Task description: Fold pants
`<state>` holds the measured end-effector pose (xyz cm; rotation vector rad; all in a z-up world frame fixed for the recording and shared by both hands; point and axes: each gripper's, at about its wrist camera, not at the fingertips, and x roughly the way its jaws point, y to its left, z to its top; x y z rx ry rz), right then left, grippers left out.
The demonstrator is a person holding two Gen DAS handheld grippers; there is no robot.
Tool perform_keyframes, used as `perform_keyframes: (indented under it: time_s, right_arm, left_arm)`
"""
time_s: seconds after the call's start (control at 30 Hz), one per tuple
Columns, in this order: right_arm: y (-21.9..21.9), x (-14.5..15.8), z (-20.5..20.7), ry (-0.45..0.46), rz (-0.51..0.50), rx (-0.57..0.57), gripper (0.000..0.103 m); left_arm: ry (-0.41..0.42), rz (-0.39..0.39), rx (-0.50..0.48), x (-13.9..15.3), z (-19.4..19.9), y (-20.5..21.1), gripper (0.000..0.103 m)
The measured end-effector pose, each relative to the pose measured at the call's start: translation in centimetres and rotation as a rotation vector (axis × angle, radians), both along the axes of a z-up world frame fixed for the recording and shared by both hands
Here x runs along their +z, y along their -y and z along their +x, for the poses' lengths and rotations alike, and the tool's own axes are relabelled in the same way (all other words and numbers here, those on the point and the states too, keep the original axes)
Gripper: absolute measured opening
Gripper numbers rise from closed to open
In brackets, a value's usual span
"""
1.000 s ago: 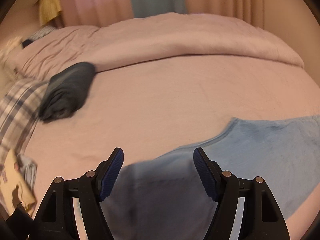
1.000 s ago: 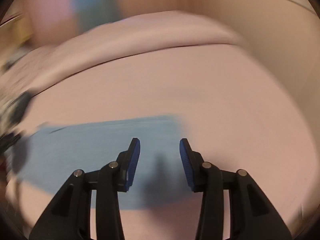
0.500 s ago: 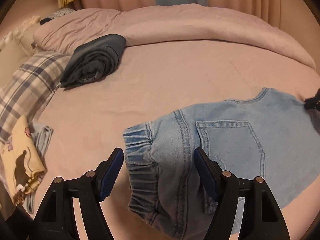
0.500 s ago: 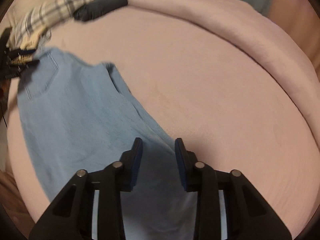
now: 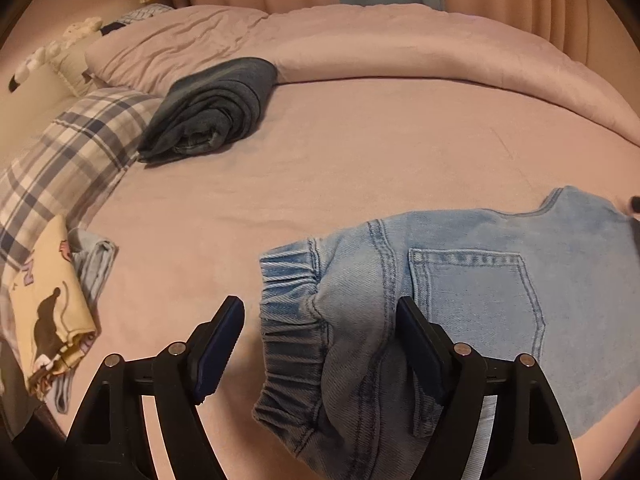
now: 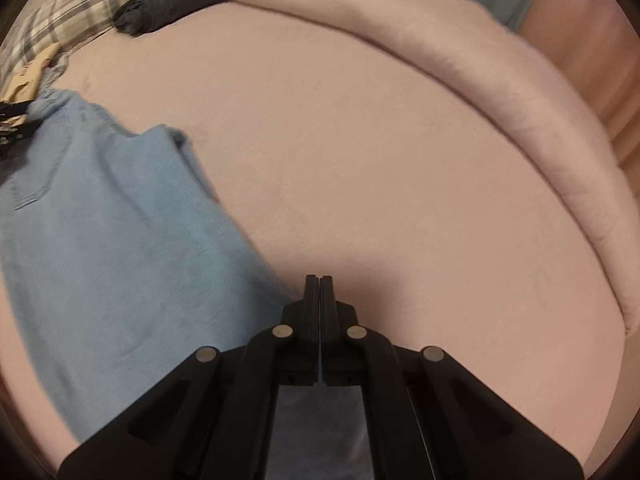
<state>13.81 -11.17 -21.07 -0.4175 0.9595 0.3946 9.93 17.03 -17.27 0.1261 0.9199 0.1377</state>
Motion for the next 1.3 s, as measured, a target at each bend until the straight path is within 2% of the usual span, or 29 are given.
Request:
perform_keyframes:
  time_s: [0.07,0.13,0.17,0.27,0.37,0.43,0.47,0.63,0.73,0.8,0.83,0.87,0.93,1.0,1.07,1.13,1.23,1.3]
  right_arm:
    - [3.1,2.3,-1.9,0.026,0.160,-0.084,0.004]
    - [7.0,4.2,-4.5,0.067,0.225,-0.164,0.012]
    - [9.0,4.6,-6.0,0.082,0.217,-0.205,0.016]
    - [15.8,4.9,-10.1,0.087,0.177,-0.331,0.017]
    - [22.0,3.6,-10.9,0.038,0.099,-0.440,0.030]
    - [24.0,2.9,-10.7,0.011,0.068,-0.399,0.030]
    - [24.2,2.9,-10.5,-0.006,0.058,-0.359,0.030]
    - [21.7,1.7,-7.8,-0.100,-0.123,-0.088,0.029]
    - [20.6,-0.4,-5.4,-0.193,-0.233,-0.009,0.031]
    - [20.2,-1.3,-4.6,-0.231,-0.260,0.025,0.033]
    - [20.2,-1.5,-4.4,-0.243,-0.264,0.026,0.031]
    - [19.9,-1.3,-4.2,-0.252,-0.256,0.028,0.017]
    - [19.2,-1.1,-4.5,-0.230,-0.305,0.056,0.012]
    - [18.5,-0.2,-4.1,-0.222,-0.289,0.028,0.009]
    - [19.3,1.3,-3.9,-0.158,-0.265,-0.011,0.009]
    - [20.1,2.2,-3.2,-0.168,-0.214,-0.045,0.009]
    - [19.2,-0.2,-3.1,-0.218,-0.273,-0.045,0.011]
    - [18.9,-0.1,-2.9,-0.205,-0.252,-0.081,0.017]
  left_arm:
    - [0.025,0.027,-0.007,0.8,-1.0,0.5,0.079]
    - [0.055,0.023,-0.019,1.5,-2.2,0.7,0.079]
    - [0.060,0.015,-0.027,1.7,-2.8,0.9,0.079]
    - [0.059,0.009,-0.076,1.8,-3.9,1.9,0.079]
    - [0.040,0.008,-0.088,1.5,-3.7,2.8,0.079]
    - [0.032,0.004,-0.091,1.4,-3.6,3.6,0.079]
    - [0.030,0.001,-0.095,1.3,-3.5,3.9,0.079]
    - [0.001,-0.042,-0.087,0.6,-3.5,5.3,0.079]
    - [-0.013,-0.034,-0.082,0.3,-3.4,6.1,0.079]
    - [-0.017,-0.024,-0.083,0.2,-3.3,6.4,0.079]
    - [-0.017,-0.023,-0.085,0.2,-3.3,6.4,0.079]
    - [-0.017,-0.023,-0.085,0.2,-3.2,6.4,0.079]
    - [-0.019,-0.028,-0.078,0.1,-2.9,6.3,0.079]
    - [-0.020,-0.024,-0.060,0.0,-2.5,6.1,0.079]
    - [-0.024,-0.025,-0.053,-0.3,-2.2,6.0,0.079]
    - [-0.032,-0.014,-0.054,-0.6,-2.0,6.0,0.079]
    - [-0.030,0.016,-0.055,-0.8,-2.0,5.9,0.079]
    - [-0.021,-0.004,-0.060,-0.5,-2.3,5.6,0.079]
